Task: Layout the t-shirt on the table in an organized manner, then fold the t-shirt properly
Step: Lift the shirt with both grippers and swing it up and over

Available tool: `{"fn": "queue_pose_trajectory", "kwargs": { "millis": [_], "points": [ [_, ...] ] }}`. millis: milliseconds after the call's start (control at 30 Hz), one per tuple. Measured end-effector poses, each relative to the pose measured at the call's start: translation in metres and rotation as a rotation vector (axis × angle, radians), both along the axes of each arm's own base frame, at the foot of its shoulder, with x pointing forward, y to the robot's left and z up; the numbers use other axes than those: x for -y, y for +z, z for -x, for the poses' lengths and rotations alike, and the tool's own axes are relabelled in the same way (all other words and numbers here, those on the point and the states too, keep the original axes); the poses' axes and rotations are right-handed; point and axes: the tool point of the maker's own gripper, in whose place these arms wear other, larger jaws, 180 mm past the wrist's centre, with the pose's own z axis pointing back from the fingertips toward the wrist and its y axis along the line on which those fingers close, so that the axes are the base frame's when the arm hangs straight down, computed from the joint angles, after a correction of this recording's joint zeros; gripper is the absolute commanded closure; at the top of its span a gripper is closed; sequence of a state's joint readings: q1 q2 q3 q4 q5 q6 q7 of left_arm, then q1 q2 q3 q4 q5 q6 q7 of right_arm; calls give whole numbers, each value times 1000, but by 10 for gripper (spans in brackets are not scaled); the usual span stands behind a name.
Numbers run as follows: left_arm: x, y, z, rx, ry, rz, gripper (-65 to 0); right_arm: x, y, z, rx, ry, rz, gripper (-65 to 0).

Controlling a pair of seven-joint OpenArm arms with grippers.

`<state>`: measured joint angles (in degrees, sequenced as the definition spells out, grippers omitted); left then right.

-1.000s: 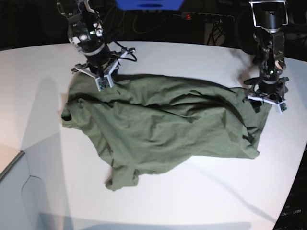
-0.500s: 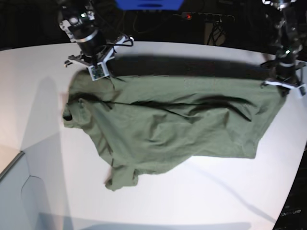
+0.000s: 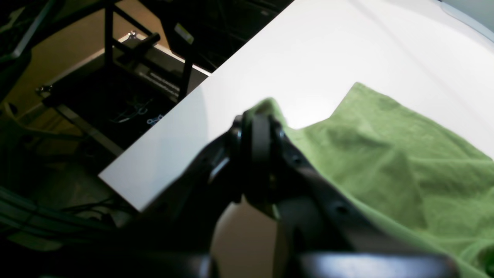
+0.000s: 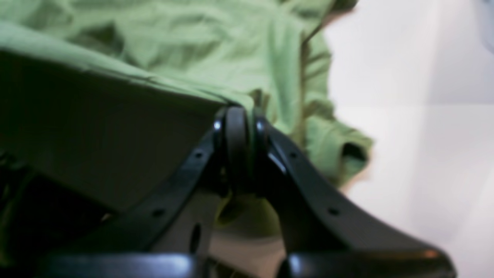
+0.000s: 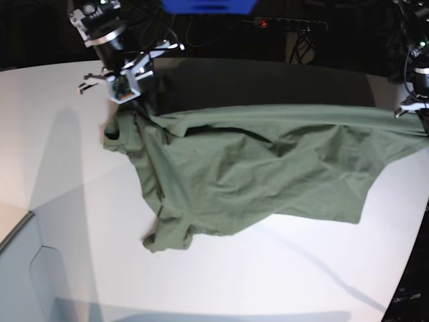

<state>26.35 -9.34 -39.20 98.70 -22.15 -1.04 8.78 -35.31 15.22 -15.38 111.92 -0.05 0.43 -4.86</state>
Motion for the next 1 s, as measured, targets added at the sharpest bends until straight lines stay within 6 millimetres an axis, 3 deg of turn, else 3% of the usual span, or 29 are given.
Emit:
{"fn": "queue_pose_trajectory", "kwargs": {
  "millis": [200, 333, 433, 567, 733, 800, 900, 1000],
  "points": [
    [7, 12, -11, 43, -19, -4, -2, 15, 13, -14, 74, -33, 14, 0],
    [6, 34, -42, 140, -19, -3, -2, 24, 30, -42, 154, -44, 26, 0],
    [16, 53, -82, 215, -68, 1, -2, 31, 46, -68, 213, -61, 44, 0],
    [41, 58, -135, 229, -180, 4, -2, 39, 53, -107, 229, -85, 77, 0],
    [68, 59, -198, 218, -289, 18, -2, 54, 38, -155, 213, -112, 114, 0],
    [81, 67, -223, 227, -329, 16, -2, 53, 40, -179, 216, -60, 131, 0],
    [86, 77, -256, 181, -350, 49, -2, 65, 64, -219, 262, -40, 125, 0],
    [89, 113, -292, 221, -361, 56, -2, 77, 95, -260, 316, -77, 91, 0]
  ]
}}
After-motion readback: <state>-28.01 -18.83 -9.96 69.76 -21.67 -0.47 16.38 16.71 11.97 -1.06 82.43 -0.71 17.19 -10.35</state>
